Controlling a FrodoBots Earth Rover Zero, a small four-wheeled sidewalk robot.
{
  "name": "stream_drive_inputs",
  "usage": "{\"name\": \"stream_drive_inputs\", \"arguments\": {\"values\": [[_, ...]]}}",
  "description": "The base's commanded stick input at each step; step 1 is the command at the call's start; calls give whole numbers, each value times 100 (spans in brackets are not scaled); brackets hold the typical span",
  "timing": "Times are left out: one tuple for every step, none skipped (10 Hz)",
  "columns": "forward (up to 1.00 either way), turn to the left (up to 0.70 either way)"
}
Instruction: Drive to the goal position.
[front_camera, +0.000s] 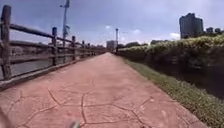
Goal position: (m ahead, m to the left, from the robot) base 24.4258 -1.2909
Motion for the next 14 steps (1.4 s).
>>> {"name": "stream_drive_inputs", "arguments": {"values": [[70, 0], [70, 0], [70, 0], [70, 0], [70, 0], [70, 0], [70, 0], [70, 0], [70, 0], [70, -20], [70, -35], [70, -29], [70, -11], [70, 0]]}}
